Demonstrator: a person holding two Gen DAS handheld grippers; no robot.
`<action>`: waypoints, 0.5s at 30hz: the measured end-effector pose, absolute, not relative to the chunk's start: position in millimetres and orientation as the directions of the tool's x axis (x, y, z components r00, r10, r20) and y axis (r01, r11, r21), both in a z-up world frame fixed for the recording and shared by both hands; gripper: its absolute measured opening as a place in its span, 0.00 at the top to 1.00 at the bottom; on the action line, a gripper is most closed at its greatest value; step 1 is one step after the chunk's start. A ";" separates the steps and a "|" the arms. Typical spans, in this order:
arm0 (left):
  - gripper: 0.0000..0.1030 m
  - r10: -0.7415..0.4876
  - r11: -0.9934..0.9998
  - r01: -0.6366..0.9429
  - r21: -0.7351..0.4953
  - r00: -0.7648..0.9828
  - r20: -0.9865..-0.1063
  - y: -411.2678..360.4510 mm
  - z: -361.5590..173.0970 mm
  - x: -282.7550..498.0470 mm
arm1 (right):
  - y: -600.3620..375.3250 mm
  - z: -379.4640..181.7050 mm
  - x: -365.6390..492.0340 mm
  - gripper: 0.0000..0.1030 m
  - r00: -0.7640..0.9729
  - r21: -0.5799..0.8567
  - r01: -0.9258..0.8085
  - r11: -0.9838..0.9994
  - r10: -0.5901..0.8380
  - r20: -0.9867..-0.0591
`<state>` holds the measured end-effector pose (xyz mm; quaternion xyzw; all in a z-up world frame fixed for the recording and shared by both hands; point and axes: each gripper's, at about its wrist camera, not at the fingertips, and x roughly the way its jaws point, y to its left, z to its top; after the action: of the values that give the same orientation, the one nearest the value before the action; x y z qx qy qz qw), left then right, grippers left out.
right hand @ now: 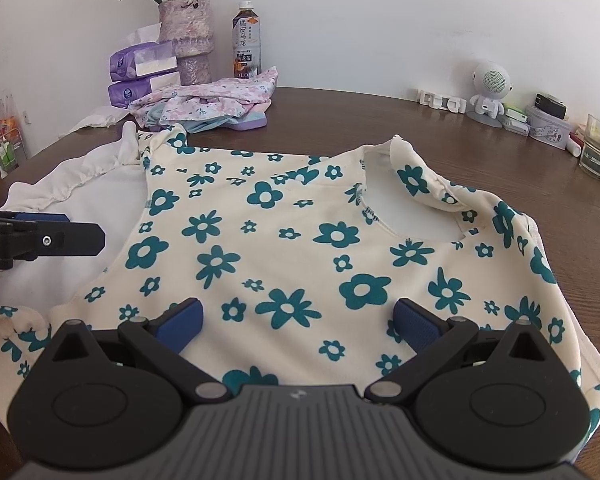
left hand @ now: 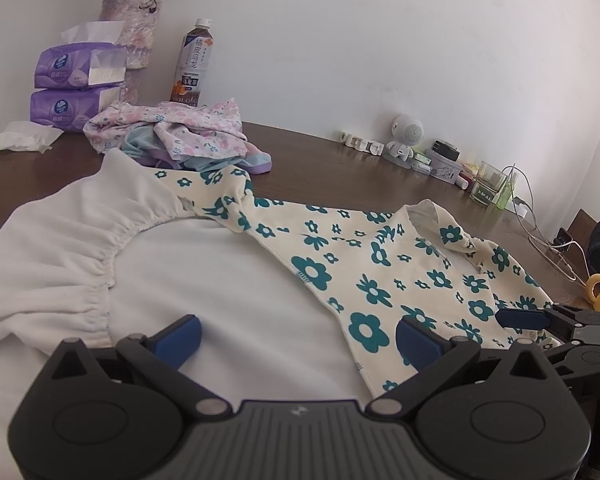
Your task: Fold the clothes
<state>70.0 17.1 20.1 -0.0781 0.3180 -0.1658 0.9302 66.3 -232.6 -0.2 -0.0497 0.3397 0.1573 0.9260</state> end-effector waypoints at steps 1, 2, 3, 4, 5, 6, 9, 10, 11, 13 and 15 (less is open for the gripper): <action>0.00 -0.354 0.935 0.262 -0.239 0.740 -0.572 15.6 20.3 70.1 | -232.7 -0.2 66.3 0.01 0.719 0.015 -0.327 0.945 0.259 -0.645; 0.00 -0.351 0.936 0.264 -0.232 0.738 -0.576 14.8 20.6 70.3 | -233.0 -0.2 66.3 0.01 0.719 0.016 -0.329 0.944 0.261 -0.645; 0.00 -0.352 0.936 0.266 -0.232 0.737 -0.577 15.0 20.9 70.5 | -233.5 0.7 66.1 0.01 0.716 0.019 -0.332 0.943 0.265 -0.646; 0.00 -0.357 0.934 0.264 -0.241 0.736 -0.576 16.2 21.4 70.6 | -234.3 2.5 65.8 0.01 0.712 0.025 -0.336 0.941 0.272 -0.648; 0.01 -0.371 0.928 0.264 -0.264 0.737 -0.565 19.0 23.2 69.9 | -235.1 4.2 65.5 0.01 0.707 0.031 -0.341 0.940 0.278 -0.650; 0.02 -0.391 0.918 0.273 -0.287 0.740 -0.547 21.9 27.0 68.2 | -235.8 6.0 65.2 0.01 0.703 0.037 -0.345 0.938 0.285 -0.652; 0.04 -0.443 0.890 0.302 -0.341 0.749 -0.493 29.8 39.5 62.2 | -243.1 20.1 56.8 0.01 0.717 0.056 -0.369 0.928 0.323 -0.617; 0.04 -0.443 0.891 0.314 -0.328 0.759 -0.478 30.8 45.6 57.8 | -247.2 29.0 50.0 0.01 0.740 0.044 -0.377 0.925 0.329 -0.587; 0.03 -0.438 0.895 0.323 -0.307 0.769 -0.466 31.8 51.8 53.2 | -251.3 37.9 43.2 0.01 0.761 0.031 -0.384 0.923 0.335 -0.556; 0.03 -0.405 0.913 0.316 -0.259 0.779 -0.478 36.1 59.1 45.3 | -262.7 51.4 31.5 0.01 0.789 -0.001 -0.388 0.922 0.332 -0.517; 0.03 -0.371 0.928 0.299 -0.220 0.783 -0.499 42.7 62.7 38.2 | -274.7 57.4 24.5 0.01 0.797 -0.023 -0.378 0.926 0.312 -0.518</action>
<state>38.2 42.7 62.7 -0.0647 0.2768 -0.1779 0.9421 24.5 -274.7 57.4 -0.0627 0.2615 0.1824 0.9457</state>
